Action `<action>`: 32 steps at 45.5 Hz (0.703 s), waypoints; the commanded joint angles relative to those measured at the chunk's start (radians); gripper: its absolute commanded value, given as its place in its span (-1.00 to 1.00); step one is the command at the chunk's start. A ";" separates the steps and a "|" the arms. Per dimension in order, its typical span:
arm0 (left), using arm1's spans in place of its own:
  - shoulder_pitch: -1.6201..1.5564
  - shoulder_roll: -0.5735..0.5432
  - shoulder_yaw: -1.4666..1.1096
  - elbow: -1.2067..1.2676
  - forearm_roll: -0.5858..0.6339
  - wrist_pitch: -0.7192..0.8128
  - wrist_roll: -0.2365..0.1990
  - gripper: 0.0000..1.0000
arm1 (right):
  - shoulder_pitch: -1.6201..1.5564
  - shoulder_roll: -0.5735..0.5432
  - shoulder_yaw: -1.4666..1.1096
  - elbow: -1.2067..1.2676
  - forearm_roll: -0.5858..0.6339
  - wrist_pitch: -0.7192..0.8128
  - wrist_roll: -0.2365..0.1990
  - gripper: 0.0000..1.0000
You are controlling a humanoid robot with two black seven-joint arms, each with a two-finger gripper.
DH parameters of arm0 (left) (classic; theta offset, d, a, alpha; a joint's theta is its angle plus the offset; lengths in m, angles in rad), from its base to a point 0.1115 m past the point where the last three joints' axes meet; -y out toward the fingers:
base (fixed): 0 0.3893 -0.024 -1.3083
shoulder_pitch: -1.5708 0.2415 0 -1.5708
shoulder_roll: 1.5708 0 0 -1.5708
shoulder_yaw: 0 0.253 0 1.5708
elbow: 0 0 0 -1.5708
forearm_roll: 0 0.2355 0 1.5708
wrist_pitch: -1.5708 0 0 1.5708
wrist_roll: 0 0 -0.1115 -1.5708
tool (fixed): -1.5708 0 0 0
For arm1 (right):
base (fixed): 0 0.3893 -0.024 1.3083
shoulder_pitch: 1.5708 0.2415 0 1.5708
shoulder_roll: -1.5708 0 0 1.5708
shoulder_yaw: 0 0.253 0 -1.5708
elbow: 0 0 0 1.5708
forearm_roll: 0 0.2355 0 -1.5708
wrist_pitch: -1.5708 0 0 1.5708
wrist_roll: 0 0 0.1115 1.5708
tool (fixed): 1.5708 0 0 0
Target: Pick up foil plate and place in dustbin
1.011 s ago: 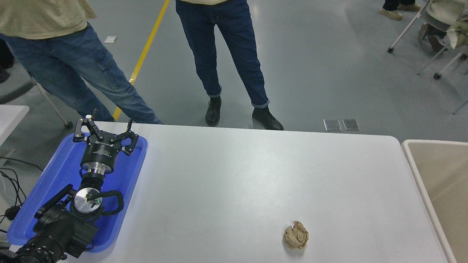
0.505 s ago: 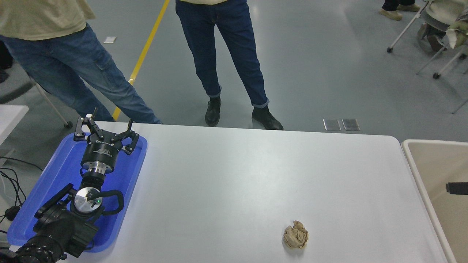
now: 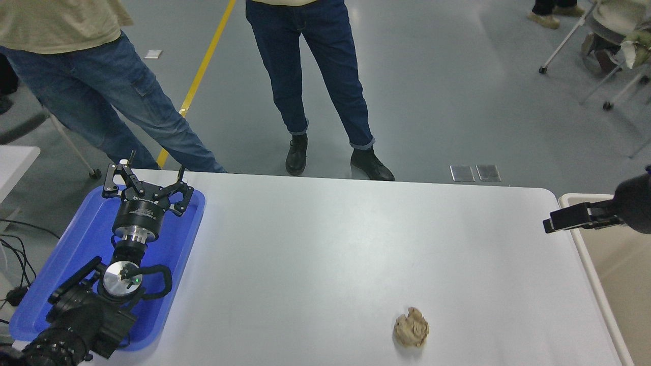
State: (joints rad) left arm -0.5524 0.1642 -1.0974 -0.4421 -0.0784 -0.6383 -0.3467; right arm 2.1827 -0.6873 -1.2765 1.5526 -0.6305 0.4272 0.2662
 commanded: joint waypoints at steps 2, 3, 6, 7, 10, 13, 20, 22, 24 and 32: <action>0.002 0.000 -0.001 -0.001 0.000 0.000 0.000 1.00 | 0.143 0.207 0.000 0.078 0.230 0.133 -0.001 1.00; 0.002 0.000 -0.001 -0.001 0.000 0.000 0.000 1.00 | 0.149 0.218 0.000 0.083 0.241 0.145 -0.001 1.00; 0.002 0.000 -0.001 0.000 0.000 0.000 0.000 1.00 | 0.161 0.251 -0.001 0.092 0.281 0.195 -0.001 1.00; 0.002 0.000 -0.001 0.000 0.000 0.000 0.000 1.00 | 0.167 0.262 -0.001 0.093 0.296 0.211 -0.001 1.00; 0.002 0.000 -0.001 0.000 0.000 0.000 0.000 1.00 | 0.196 0.301 -0.001 0.098 0.353 0.251 -0.001 1.00; 0.002 0.000 -0.001 0.000 0.000 0.000 0.000 1.00 | 0.224 0.325 -0.001 0.098 0.385 0.272 -0.001 1.00; 0.002 0.000 -0.001 -0.001 0.000 0.000 0.000 1.00 | 0.291 0.385 0.000 0.098 0.417 0.350 -0.001 1.00; 0.002 0.000 -0.001 0.000 0.000 0.000 0.000 1.00 | 0.311 0.397 0.000 0.100 0.425 0.358 -0.001 1.00; 0.002 0.000 -0.001 0.000 0.000 0.000 0.000 1.00 | 0.327 0.411 0.000 0.098 0.434 0.358 -0.001 1.00; 0.002 0.000 -0.001 0.000 0.000 0.000 0.000 1.00 | 0.374 0.448 -0.001 0.100 0.499 0.358 -0.002 1.00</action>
State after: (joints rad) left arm -0.5508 0.1641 -1.0983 -0.4421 -0.0780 -0.6380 -0.3466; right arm 2.4798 -0.3065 -1.2765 1.6472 -0.2167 0.7486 0.2653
